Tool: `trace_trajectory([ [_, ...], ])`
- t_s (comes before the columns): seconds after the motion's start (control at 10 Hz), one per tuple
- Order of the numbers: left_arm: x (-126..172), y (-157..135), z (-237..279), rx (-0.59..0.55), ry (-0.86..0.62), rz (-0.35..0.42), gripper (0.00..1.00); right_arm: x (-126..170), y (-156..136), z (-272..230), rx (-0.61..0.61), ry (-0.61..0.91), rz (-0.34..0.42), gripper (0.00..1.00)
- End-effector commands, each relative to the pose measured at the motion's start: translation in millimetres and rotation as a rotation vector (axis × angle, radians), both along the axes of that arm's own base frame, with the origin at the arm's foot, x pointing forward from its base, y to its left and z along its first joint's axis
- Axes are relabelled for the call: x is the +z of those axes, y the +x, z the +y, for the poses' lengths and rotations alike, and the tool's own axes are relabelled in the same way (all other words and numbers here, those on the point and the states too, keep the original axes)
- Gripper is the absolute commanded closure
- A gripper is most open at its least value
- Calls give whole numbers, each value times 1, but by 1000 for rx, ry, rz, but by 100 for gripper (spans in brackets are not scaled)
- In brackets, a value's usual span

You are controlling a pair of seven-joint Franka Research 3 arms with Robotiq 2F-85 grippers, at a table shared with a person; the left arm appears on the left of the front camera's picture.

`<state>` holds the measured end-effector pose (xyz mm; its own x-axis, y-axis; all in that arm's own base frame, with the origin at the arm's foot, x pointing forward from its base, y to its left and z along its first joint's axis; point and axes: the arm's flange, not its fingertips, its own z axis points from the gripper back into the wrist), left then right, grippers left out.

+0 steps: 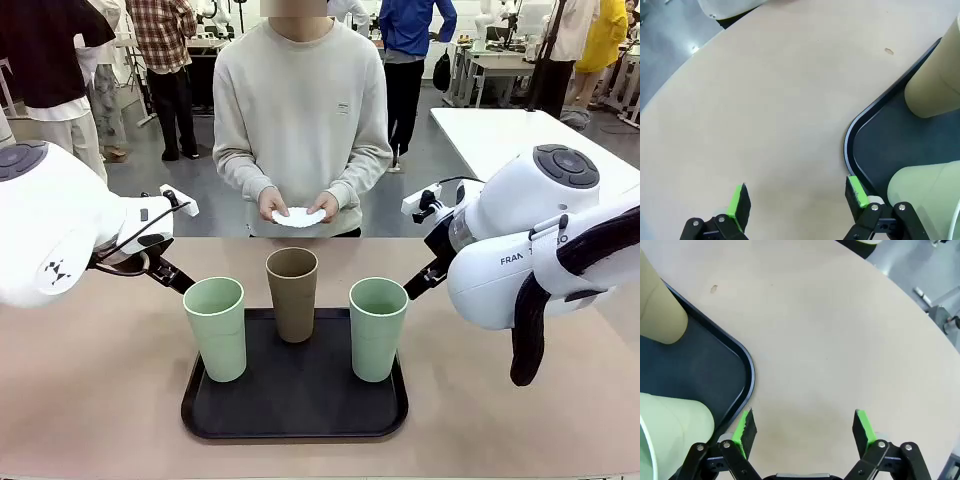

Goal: Place coasters on the table and set cups on them.
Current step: Pick up one Reusable plastic cup and place it on a coaster set by the human.

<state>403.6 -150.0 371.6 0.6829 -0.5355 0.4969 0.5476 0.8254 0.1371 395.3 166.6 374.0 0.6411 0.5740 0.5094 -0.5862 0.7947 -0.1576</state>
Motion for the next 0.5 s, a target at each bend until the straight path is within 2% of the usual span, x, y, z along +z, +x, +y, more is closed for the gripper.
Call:
trace_trajectory([
  [0.0,0,0,0,0,0,0,0,0,0,0,0,0,0,0],
  [0.4,0,0,0,0,0,0,0,0,0,0,0,0,0,0],
])
